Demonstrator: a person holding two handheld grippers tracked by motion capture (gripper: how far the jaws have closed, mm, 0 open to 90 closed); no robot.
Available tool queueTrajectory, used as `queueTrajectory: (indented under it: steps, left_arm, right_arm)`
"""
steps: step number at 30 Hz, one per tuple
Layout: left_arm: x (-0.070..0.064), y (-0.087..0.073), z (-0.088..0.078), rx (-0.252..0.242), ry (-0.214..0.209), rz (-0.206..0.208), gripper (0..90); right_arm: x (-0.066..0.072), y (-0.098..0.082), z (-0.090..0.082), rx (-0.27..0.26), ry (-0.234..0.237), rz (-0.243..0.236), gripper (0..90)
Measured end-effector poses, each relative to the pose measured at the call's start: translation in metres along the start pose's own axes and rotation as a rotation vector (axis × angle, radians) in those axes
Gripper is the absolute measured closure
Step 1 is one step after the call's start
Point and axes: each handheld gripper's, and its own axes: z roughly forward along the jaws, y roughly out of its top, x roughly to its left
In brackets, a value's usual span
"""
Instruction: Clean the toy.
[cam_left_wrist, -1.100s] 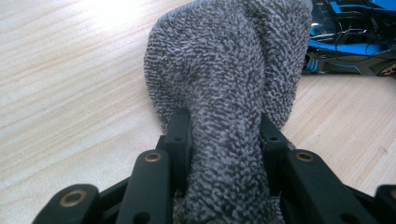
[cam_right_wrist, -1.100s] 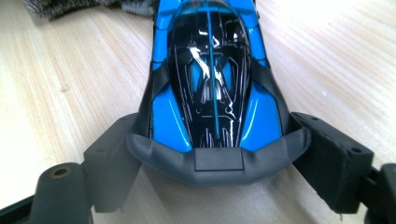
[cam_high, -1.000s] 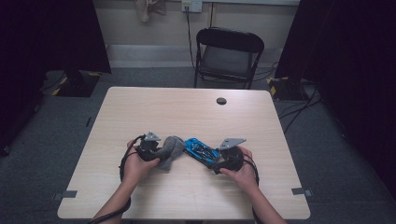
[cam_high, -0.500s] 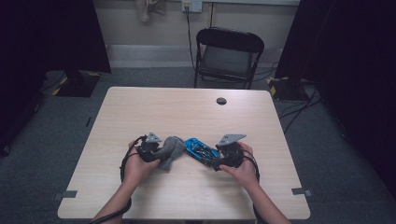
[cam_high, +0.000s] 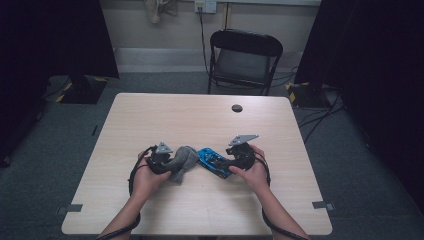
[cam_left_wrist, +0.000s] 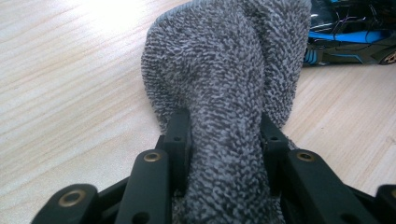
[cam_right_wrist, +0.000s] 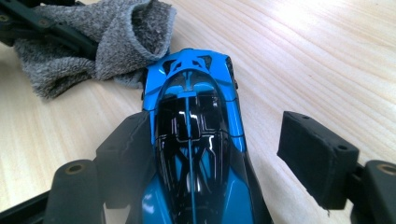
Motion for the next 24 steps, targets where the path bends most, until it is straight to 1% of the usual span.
queueTrajectory:
  steps: [2,5,6,8,9,10,11,12,13,15,16,17,19,21,22,23,24]
  left_arm:
    - [0.000,0.000,0.000,0.000,0.000,0.003,64.8]
    - [0.000,0.000,-0.001,0.002,-0.009,0.003,64.9]
    - [0.001,0.000,-0.001,0.004,-0.013,0.001,65.0]
    - [0.000,0.000,-0.003,0.013,-0.018,0.001,65.2]
    - [-0.001,0.000,-0.003,0.015,-0.028,-0.008,65.3]
    - [-0.003,0.000,-0.005,0.020,-0.026,0.002,65.4]
    - [-0.005,0.000,-0.006,0.028,-0.033,0.015,65.4]
    - [-0.008,-0.001,-0.008,0.031,-0.038,0.019,65.5]
    - [-0.011,-0.001,-0.011,0.034,-0.053,0.037,65.6]
    - [-0.019,-0.002,-0.015,0.038,-0.082,0.055,65.7]
    - [-0.025,-0.002,-0.017,0.039,-0.093,0.069,65.7]
    - [-0.032,-0.003,-0.020,0.043,-0.117,0.086,65.7]
    - [-0.043,-0.004,-0.022,0.041,-0.151,0.095,65.7]
    - [-0.054,-0.004,-0.022,0.047,-0.174,0.127,65.7]
    - [-0.059,-0.004,-0.021,0.048,-0.191,0.127,65.6]
    - [-0.065,-0.004,-0.019,0.053,-0.210,0.137,65.6]
    - [-0.072,-0.003,-0.016,0.063,-0.219,0.160,65.6]
  right_arm:
    - [0.000,-0.001,0.003,0.008,-0.011,-0.001,26.5]
    - [0.000,-0.002,0.007,0.014,0.006,0.018,27.6]
    - [0.000,-0.002,0.008,0.022,0.012,0.024,29.3]
    - [0.001,-0.003,0.010,0.015,0.018,0.032,31.4]
    - [0.001,-0.003,0.011,0.016,0.022,0.030,35.3]
    - [0.002,-0.003,0.012,0.024,0.035,0.025,34.7]
    - [0.004,-0.003,0.013,0.037,0.029,0.014,33.9]
    - [0.004,-0.003,0.014,0.036,0.025,0.014,33.9]
    - [0.005,-0.003,0.014,0.035,0.022,0.016,33.9]
    - [0.004,-0.003,0.014,0.036,0.023,0.019,33.9]
    - [0.004,-0.003,0.013,0.039,0.023,0.022,34.0]
    - [0.005,-0.003,0.013,0.042,0.021,0.022,34.0]
    - [0.005,-0.003,0.013,0.043,0.017,0.021,34.0]
    - [0.005,-0.003,0.013,0.040,0.019,0.022,34.0]
    - [0.005,-0.003,0.013,0.038,0.020,0.023,34.0]
    - [0.005,-0.003,0.014,0.036,0.020,0.023,34.0]
    - [0.005,-0.003,0.014,0.037,0.020,0.023,34.0]
